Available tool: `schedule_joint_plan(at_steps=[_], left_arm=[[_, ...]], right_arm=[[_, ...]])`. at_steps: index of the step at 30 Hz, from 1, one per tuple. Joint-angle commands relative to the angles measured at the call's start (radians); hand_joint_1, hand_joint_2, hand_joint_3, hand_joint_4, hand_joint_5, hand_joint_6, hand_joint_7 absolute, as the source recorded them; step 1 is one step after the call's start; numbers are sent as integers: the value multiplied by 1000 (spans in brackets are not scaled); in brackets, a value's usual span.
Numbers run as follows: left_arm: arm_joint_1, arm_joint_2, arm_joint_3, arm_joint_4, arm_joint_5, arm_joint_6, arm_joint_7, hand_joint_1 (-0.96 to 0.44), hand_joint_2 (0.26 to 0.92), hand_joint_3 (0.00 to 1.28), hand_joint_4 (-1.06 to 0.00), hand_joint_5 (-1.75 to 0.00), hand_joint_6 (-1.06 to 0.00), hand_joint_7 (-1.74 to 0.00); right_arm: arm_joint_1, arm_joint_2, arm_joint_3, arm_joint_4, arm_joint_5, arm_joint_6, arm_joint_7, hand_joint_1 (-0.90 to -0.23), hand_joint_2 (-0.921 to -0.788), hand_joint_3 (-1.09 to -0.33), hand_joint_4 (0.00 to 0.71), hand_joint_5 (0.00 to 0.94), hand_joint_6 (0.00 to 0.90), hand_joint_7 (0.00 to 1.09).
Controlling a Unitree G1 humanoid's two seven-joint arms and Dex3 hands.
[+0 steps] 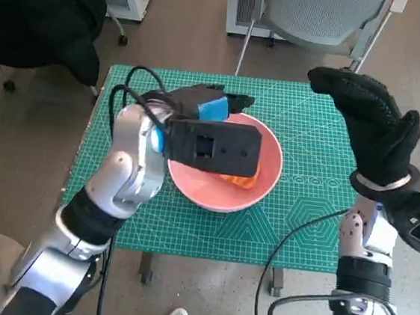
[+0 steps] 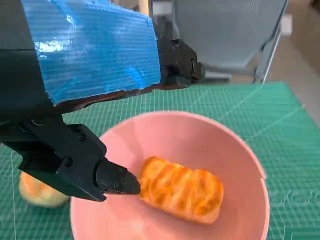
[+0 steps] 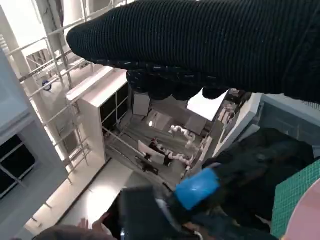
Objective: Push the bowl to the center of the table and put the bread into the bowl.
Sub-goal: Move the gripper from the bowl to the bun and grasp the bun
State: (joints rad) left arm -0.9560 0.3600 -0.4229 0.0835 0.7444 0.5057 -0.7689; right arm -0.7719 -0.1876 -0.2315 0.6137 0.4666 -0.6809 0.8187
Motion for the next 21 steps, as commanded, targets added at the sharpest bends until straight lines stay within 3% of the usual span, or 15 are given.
schedule_joint_plan(at_steps=[1, 21], left_arm=[[34, 39, 23, -91, -1, 17, -13, -132, 681, 86, 1, 1, -156, -1], [145, 272, 231, -513, -9, 54, -102, -128, 692, 32, 1, 1, -183, -12]], right_arm=[[-1, 4, 3, 28, 4, 9, 19, -673, -921, -988, 380, 2, 352, 304], [-20, 17, -2, 50, 11, -2, 41, -667, -921, -990, 400, 9, 346, 303]])
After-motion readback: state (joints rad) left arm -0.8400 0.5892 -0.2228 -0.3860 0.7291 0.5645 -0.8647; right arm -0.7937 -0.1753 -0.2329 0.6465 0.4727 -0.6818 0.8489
